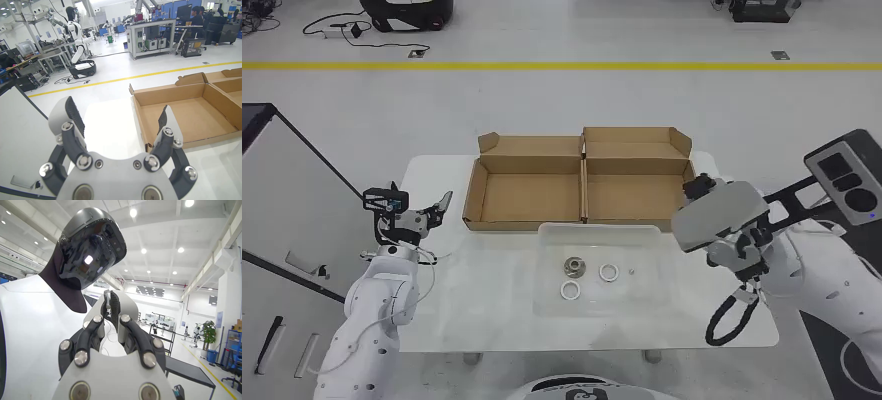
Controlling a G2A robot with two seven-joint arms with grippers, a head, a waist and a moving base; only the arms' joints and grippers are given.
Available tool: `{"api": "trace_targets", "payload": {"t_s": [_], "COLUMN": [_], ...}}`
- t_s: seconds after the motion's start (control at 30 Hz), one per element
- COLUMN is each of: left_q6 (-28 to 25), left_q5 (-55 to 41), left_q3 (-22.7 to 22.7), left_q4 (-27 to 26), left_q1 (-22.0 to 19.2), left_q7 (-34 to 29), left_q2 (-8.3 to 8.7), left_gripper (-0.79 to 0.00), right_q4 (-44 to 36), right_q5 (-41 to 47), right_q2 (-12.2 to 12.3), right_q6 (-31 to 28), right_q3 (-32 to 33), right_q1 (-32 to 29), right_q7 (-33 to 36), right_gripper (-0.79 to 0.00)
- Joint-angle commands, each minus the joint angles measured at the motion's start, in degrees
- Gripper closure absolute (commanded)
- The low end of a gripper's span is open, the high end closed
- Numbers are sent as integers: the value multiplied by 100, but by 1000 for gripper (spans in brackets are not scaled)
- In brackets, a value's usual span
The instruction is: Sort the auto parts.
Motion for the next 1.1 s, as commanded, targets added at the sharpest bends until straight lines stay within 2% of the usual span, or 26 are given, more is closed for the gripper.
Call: {"api": "trace_targets", "payload": {"t_s": [0.0, 0.47, 0.6, 0.8, 1.0, 1.07], "left_q6": [0, 0, 0, 0, 0, 0], "left_q5": [0, 0, 0, 0, 0, 0], "left_q3": [0, 0, 0, 0, 0, 0], "left_q4": [0, 0, 0, 0, 0, 0], "left_q1": [0, 0, 0, 0, 0, 0], "left_q7": [0, 0, 0, 0, 0, 0], "left_q2": [0, 0, 0, 0, 0, 0], "left_gripper": [-785, -785, -785, -785, -785, -785], "right_q4": [-56, -56, 259, 741, 858, 918], "right_q5": [62, 62, 157, 430, 960, 1112], "right_q2": [-26, -26, 13, 358, 710, 805], "right_q6": [0, 0, 330, 170, 190, 267], "right_q3": [33, 33, 279, 1311, 2350, 2621], "right_q1": [-23, -23, -319, -1075, -1741, -1809], "right_q7": [-1, -1, 476, 1401, 2777, 3445], "right_gripper": [0, 0, 0, 0, 0, 0]}}
